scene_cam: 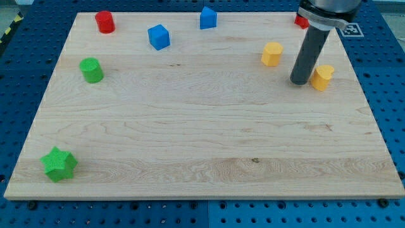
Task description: Push the heart towards right center of the board
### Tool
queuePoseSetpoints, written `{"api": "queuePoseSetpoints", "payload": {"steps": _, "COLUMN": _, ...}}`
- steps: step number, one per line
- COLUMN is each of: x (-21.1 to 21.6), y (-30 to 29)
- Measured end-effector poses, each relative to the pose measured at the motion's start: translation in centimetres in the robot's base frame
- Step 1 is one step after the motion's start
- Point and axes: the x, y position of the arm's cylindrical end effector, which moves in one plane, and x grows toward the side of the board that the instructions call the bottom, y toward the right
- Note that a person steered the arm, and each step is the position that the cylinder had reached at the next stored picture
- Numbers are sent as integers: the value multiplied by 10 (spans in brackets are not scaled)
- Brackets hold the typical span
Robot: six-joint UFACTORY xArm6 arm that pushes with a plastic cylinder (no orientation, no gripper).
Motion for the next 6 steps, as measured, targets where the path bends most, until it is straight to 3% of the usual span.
{"api": "queuePoseSetpoints", "payload": {"steps": 4, "x": 3, "y": 53}}
{"api": "queuePoseSetpoints", "payload": {"steps": 6, "x": -6, "y": 20}}
